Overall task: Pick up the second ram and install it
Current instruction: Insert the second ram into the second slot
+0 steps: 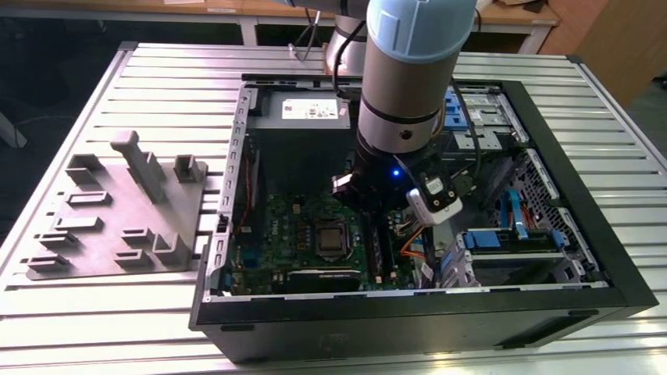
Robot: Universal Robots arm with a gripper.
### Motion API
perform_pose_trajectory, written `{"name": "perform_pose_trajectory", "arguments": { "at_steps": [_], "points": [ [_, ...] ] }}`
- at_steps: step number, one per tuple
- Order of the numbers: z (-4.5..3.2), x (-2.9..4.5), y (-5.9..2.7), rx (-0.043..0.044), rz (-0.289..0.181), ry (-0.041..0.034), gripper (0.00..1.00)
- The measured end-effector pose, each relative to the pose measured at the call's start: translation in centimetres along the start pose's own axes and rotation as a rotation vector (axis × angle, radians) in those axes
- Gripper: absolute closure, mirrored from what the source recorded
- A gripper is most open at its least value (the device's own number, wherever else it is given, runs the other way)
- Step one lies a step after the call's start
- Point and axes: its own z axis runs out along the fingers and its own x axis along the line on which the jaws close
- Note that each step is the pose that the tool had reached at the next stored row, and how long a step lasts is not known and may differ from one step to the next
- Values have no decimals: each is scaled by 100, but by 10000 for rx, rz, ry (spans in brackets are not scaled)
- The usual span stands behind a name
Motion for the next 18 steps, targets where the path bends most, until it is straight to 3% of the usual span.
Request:
{"name": "perform_pose_trajectory", "arguments": {
  "at_steps": [11, 18],
  "points": [
    [7, 1, -27, -19, 1, 0, 89],
    [12, 7, -28, -88, 3, 0, 89]
  ]
}}
